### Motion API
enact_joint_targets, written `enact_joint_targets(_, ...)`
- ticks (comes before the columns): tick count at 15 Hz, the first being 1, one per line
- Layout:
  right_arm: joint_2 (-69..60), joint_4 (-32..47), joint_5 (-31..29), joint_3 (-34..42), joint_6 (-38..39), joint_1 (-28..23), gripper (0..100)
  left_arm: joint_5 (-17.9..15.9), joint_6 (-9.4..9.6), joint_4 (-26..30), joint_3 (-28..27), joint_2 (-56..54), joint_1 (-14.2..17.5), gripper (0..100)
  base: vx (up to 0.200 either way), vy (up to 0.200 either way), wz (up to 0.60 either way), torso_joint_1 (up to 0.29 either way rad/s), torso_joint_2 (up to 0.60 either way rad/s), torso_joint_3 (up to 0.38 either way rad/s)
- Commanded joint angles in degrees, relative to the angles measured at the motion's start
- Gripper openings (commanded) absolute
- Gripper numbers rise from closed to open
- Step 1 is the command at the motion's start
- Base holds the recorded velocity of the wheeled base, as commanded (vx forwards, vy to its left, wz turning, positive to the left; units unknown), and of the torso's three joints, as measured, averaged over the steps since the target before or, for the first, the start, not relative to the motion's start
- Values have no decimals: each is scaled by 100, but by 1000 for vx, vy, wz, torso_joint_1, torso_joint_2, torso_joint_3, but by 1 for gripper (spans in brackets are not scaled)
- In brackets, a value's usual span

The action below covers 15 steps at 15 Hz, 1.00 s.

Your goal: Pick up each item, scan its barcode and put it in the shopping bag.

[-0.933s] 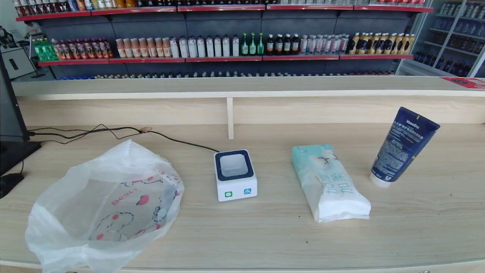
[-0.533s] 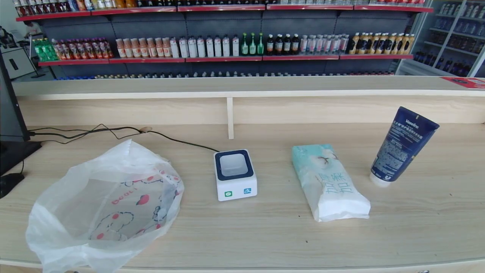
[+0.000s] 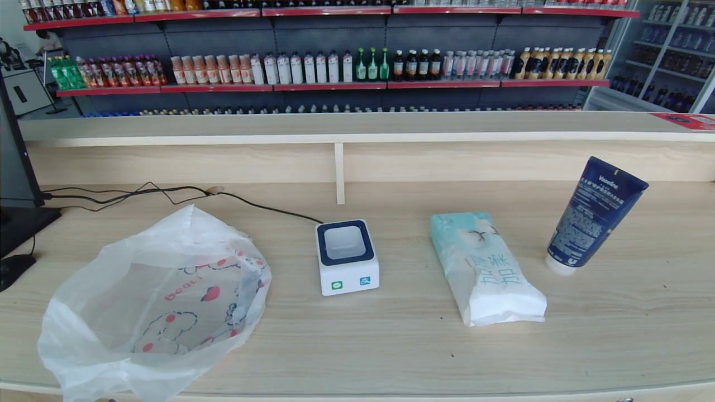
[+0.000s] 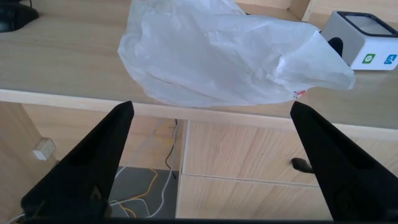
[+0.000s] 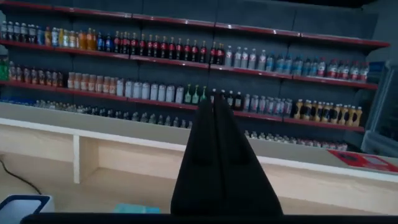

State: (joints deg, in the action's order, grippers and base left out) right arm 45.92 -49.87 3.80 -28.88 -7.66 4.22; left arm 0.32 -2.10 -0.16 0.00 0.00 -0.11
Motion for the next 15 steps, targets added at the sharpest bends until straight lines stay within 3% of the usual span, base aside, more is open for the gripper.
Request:
enact_joint_targets(1, 831, -190, 6, 58, -61, 79, 0, 3, -1, -2, 0, 9, 2, 100, 0, 0, 0, 0, 0, 0)
enact_joint_targets(7, 1754, -497, 6, -100, -105, 448, 0, 3, -1, -2, 0, 0, 2, 100, 0, 0, 0, 0, 0, 0)
enact_joint_targets(12, 3678, -2923, 42, 5, -43, 861, 0, 3, -1, -2, 0, 0, 2, 100, 0, 0, 0, 0, 0, 0)
enact_joint_targets(14, 3766, -2800, 235, 40, 440, 1503, 0, 3, -1, -2, 0, 0, 11, 100, 0, 0, 0, 0, 0, 0)
enact_joint_targets(15, 3757, -2580, 209, 84, 634, 1556, 0, 3, -1, -2, 0, 9, 2, 100, 0, 0, 0, 0, 0, 0)
